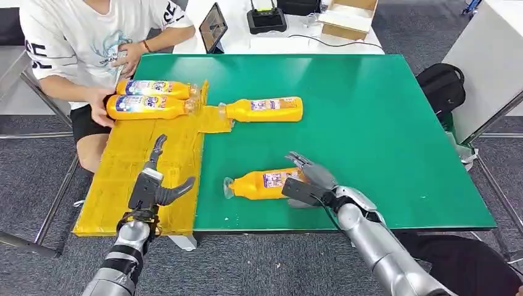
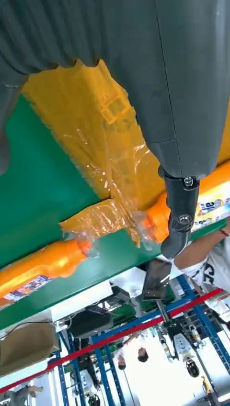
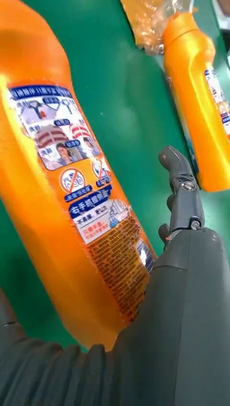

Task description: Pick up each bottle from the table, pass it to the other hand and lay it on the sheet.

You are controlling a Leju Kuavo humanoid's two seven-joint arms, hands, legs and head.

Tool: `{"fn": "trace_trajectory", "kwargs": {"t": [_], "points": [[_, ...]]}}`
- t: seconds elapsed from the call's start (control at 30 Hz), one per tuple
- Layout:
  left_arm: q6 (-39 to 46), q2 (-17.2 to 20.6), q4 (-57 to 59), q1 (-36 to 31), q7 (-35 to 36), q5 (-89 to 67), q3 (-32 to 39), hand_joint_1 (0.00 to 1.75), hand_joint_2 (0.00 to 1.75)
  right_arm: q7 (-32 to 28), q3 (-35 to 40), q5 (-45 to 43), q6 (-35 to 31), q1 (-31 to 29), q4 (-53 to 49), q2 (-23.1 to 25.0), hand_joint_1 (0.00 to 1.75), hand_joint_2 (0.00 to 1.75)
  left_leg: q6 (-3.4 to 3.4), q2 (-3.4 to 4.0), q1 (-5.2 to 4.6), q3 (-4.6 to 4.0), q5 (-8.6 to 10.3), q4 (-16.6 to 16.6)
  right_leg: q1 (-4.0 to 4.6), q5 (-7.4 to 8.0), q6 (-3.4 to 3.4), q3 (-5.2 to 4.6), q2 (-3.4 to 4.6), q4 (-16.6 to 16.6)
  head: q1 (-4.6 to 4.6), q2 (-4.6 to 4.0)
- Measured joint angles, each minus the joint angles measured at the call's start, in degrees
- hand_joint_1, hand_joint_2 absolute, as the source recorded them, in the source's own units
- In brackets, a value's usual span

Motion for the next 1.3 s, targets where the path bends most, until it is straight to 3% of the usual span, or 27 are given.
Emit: {"fn": "trace_trajectory", "kwargs": {"t": [0.5, 0.73, 0.8, 0.93, 0.97, 1.0, 1.03, 1.07, 1.13, 1.23, 1.27, 1.3], "points": [[0.0, -0.4, 1.7, -0.9, 0.6, 1.3, -1.7, 0.00, 1.75, 2.8, 4.0, 0.3, 0.8, -4.0, 5.7, -2.2, 0.00, 1.75, 0.00, 0.01, 0.00, 0.06, 0.00, 0.0, 0.01, 0.01, 0.00, 0.07, 0.01, 0.0, 0.02, 0.00], [-0.2, -0.8, 3.4, -2.0, 0.8, 1.9, -2.4, 0.00, 1.75, 4.8, 7.3, 0.2, 5.9, -8.9, 10.2, -2.9, 0.00, 1.75, 0.00, 0.04, 0.00, 0.07, 0.01, 0.0, 0.01, 0.01, 0.00, 0.08, 0.02, 0.0, 0.02, 0.00], [-0.2, -1.0, 4.1, -2.5, 0.7, 2.5, -2.6, 0.00, 1.75, 4.5, 8.5, -0.4, 6.3, -10.6, 12.3, -2.7, 0.10, 1.75, 0.01, 0.03, 0.00, 0.07, 0.02, 0.0, 0.01, 0.02, 0.01, 0.09, 0.02, 0.0, 0.02, 0.00], [-1.0, -1.4, 4.8, -2.8, 0.7, 3.4, -3.0, 0.00, 1.75, 3.2, 10.0, -1.1, 4.5, -11.1, 14.1, -1.8, 0.10, 1.75, 0.00, 0.02, 0.00, 0.07, 0.01, 0.0, 0.01, 0.02, 0.02, 0.10, 0.02, 0.0, 0.00, 0.00], [-1.1, -1.5, 4.9, -2.8, 0.8, 3.4, -3.2, 0.00, 1.75, 3.0, 10.4, -1.3, 4.1, -11.1, 14.3, -1.6, 0.23, 1.75, 0.00, 0.03, 0.00, 0.07, 0.01, 0.0, 0.01, 0.02, 0.02, 0.09, 0.03, 0.0, 0.02, 0.00], [-1.1, -1.6, 5.1, -2.9, 0.8, 3.4, -3.3, 0.00, 1.75, 3.0, 10.6, -1.4, 3.8, -11.1, 14.5, -1.5, 0.56, 1.75, 0.00, 0.03, 0.01, 0.08, 0.01, 0.0, 0.02, 0.02, 0.02, 0.08, 0.03, 0.0, 0.00, 0.00], [-1.1, -1.6, 5.2, -2.9, 0.8, 3.4, -3.5, 0.00, 1.75, 2.8, 10.8, -1.4, 3.8, -11.1, 14.7, -1.4, 1.13, 1.75, 0.00, 0.03, 0.01, 0.08, 0.00, 0.0, 0.02, 0.02, 0.02, 0.08, 0.03, 0.0, 0.02, 0.00], [-1.1, -1.6, 5.3, -2.9, 0.8, 3.5, -3.6, 0.00, 1.75, 2.7, 10.9, -1.5, 3.8, -11.1, 14.9, -1.4, 1.48, 1.75, 0.00, 0.03, 0.01, 0.08, 0.00, 0.0, 0.02, 0.02, 0.02, 0.08, 0.03, 0.0, 0.00, 0.00], [-1.1, -1.6, 5.4, -2.9, 0.8, 3.5, -3.7, 0.00, 1.75, 2.3, 11.2, -1.8, 3.3, -11.1, 15.1, -1.3, 1.61, 1.75, 0.00, 0.03, 0.01, 0.09, 0.00, 0.0, 0.02, 0.02, 0.01, 0.08, 0.03, 0.0, 0.00, 0.00], [-1.1, -1.6, 5.7, -2.9, 0.8, 3.8, -3.8, 0.00, 1.75, 1.3, 11.3, -2.3, 1.8, -10.9, 15.3, -1.0, 1.66, 1.75, 0.00, 0.07, 0.01, 0.14, 0.00, 0.0, 0.02, 0.02, 0.01, 0.09, 0.03, 0.0, 0.00, 0.00], [-1.2, -1.6, 5.7, -2.9, 0.8, 4.0, -3.8, 0.00, 1.75, 1.0, 11.3, -2.4, 1.5, -10.6, 15.3, -0.9, 1.45, 1.75, 0.00, 0.07, 0.01, 0.14, 0.01, 0.0, 0.02, 0.03, 0.01, 0.10, 0.03, 0.0, 0.00, 0.00], [-1.2, -1.7, 5.7, -2.9, 0.8, 4.1, -3.8, 0.00, 1.75, 0.8, 11.3, -2.4, 1.2, -10.5, 15.3, -0.8, 1.47, 1.75, 0.00, 0.06, 0.01, 0.15, 0.01, 0.0, 0.02, 0.03, 0.01, 0.10, 0.03, 0.0, 0.02, 0.00]]}}
